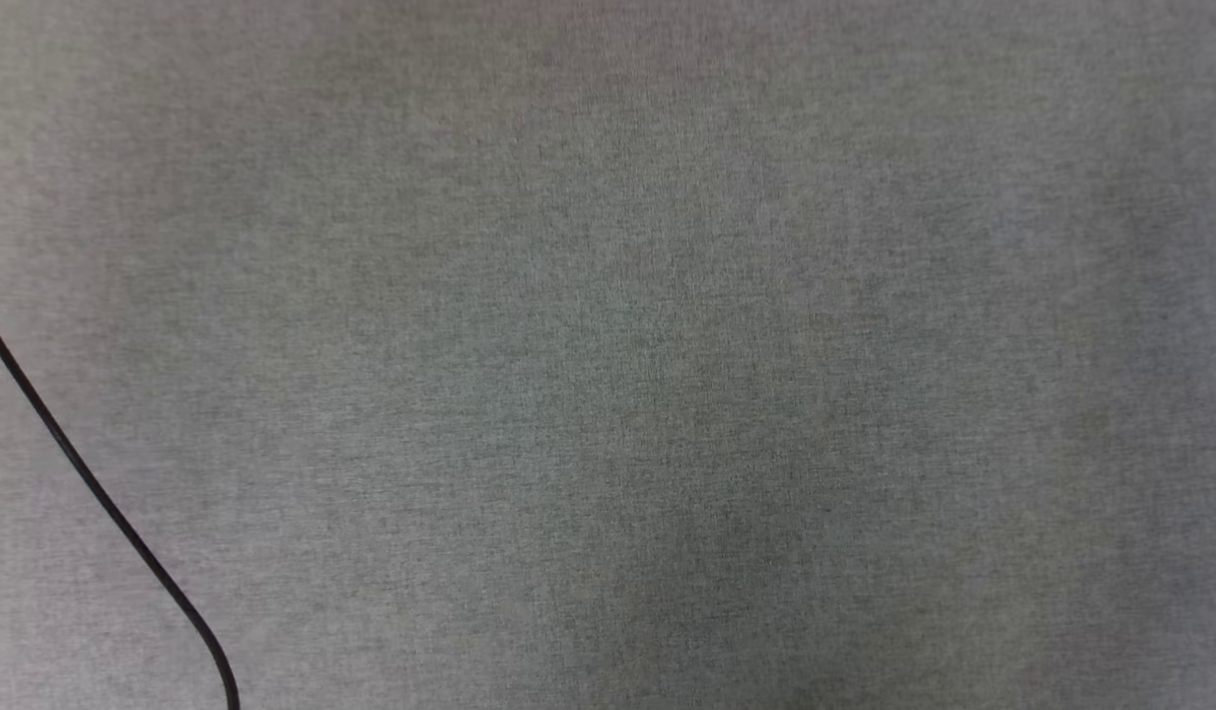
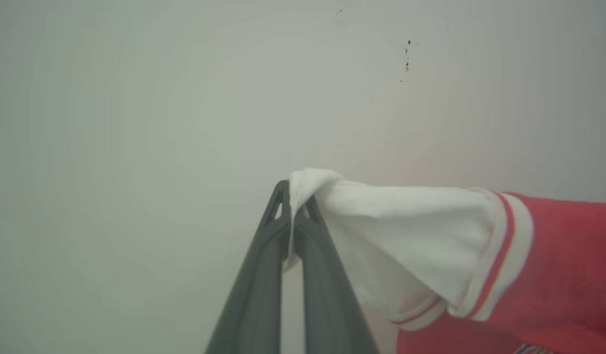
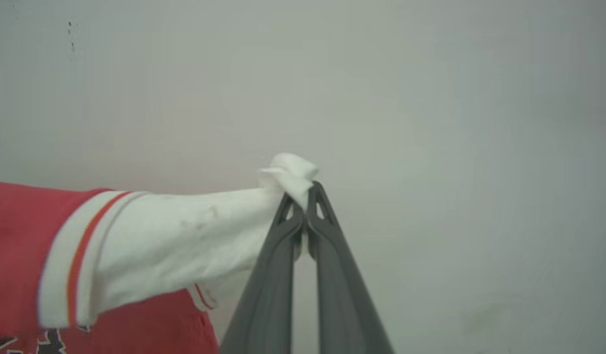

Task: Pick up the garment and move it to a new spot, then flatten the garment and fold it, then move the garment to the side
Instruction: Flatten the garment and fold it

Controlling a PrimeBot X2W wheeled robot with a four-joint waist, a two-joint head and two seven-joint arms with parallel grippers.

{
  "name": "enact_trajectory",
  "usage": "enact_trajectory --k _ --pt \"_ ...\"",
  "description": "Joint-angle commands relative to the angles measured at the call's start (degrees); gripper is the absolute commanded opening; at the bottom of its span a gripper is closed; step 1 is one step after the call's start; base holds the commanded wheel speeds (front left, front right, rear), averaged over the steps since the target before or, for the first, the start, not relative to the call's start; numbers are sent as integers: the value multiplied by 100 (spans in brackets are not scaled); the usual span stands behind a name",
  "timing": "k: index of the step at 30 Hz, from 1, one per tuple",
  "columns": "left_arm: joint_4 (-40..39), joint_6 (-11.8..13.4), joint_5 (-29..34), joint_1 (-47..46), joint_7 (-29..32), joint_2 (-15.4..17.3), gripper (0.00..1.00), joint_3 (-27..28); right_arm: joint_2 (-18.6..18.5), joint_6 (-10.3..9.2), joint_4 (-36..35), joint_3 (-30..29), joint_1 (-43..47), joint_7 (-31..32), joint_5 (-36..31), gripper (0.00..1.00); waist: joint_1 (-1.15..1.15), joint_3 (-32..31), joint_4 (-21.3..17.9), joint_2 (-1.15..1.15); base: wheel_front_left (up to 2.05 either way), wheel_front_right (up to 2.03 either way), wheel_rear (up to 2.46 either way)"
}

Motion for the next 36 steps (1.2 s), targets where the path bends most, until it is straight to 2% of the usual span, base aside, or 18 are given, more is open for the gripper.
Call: enact_trajectory --k 1,9,15,21,27,36 --pt "75 -41 15 -109 -25 -8 0 -3 28 -4 119 35 -146 -79 -37 0 -1 195 -16 0 0 0 0" --pt "518 -293 -184 52 -207 -184 0 -26 210 -3 961 250 -278 -466 27 0 -1 535 25 0 0 0 0" --pt "945 -490 -370 497 -471 -512 0 -103 277 -3 1686 590 81 -781 121 0 -1 418 83 0 0 0 0" --pt "1251 -688 -615 1274 -799 -812 0 -127 287 -4 2183 888 826 -1148 352 0 -1 -84 144 0 0 0 0" --pt "1255 -814 -802 2492 -1221 -1100 0 -183 272 -4 2245 1059 1966 -1537 589 0 -1 -807 232 0 0 0 0" --pt "1109 -710 -933 4426 -1452 -1225 0 -184 239 -3 2113 1094 3696 -1750 910 0 -1 -1665 225 0 0 0 0"
